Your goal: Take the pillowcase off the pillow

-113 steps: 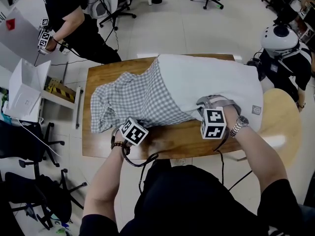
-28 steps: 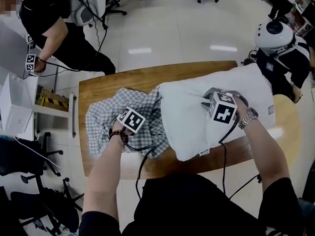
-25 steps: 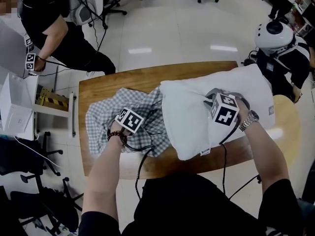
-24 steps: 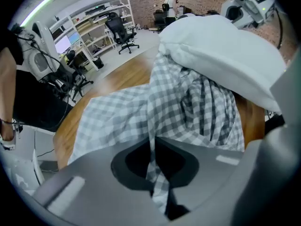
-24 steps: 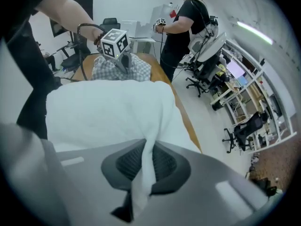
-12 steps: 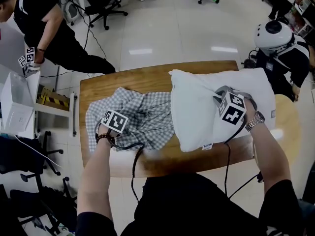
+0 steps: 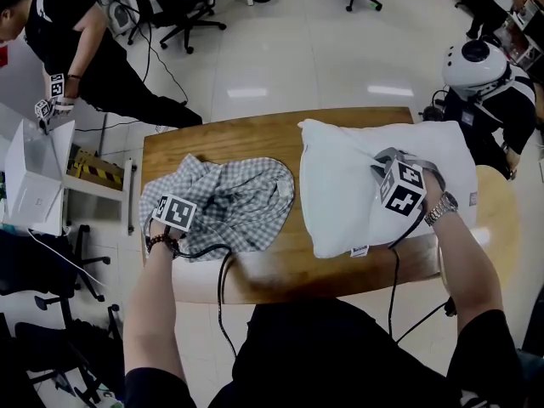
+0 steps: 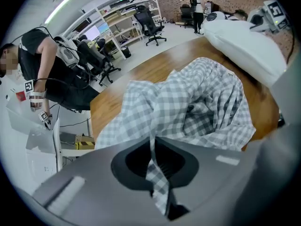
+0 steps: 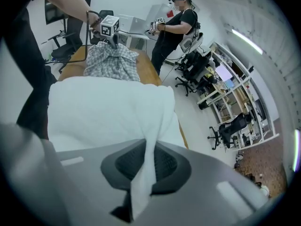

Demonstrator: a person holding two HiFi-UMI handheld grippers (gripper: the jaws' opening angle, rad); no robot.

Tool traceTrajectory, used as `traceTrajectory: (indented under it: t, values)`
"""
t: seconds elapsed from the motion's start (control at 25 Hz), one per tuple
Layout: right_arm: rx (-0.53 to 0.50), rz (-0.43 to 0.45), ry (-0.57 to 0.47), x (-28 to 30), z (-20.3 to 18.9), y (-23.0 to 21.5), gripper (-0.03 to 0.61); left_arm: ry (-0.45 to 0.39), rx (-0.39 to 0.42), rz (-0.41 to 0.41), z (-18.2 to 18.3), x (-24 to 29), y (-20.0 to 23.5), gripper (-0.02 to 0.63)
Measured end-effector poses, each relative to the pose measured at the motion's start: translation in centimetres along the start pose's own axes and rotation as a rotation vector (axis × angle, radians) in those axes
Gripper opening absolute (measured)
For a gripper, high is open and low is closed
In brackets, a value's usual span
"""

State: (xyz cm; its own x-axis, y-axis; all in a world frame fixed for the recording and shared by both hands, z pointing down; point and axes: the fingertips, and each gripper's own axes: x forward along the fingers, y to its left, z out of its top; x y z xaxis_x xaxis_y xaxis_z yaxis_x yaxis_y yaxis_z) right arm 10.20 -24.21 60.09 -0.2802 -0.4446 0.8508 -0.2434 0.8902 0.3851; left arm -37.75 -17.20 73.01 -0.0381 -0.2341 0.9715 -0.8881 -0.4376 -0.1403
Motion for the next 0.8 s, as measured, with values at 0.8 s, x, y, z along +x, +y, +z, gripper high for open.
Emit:
traceTrajectory:
  t: [0.8]
  values:
    - [0.086, -0.257, -0.402, -11.4, -1.9, 8.2, 0.176, -0.756, -0.037, 0.133, 0.3, -12.9, -10.0, 0.193]
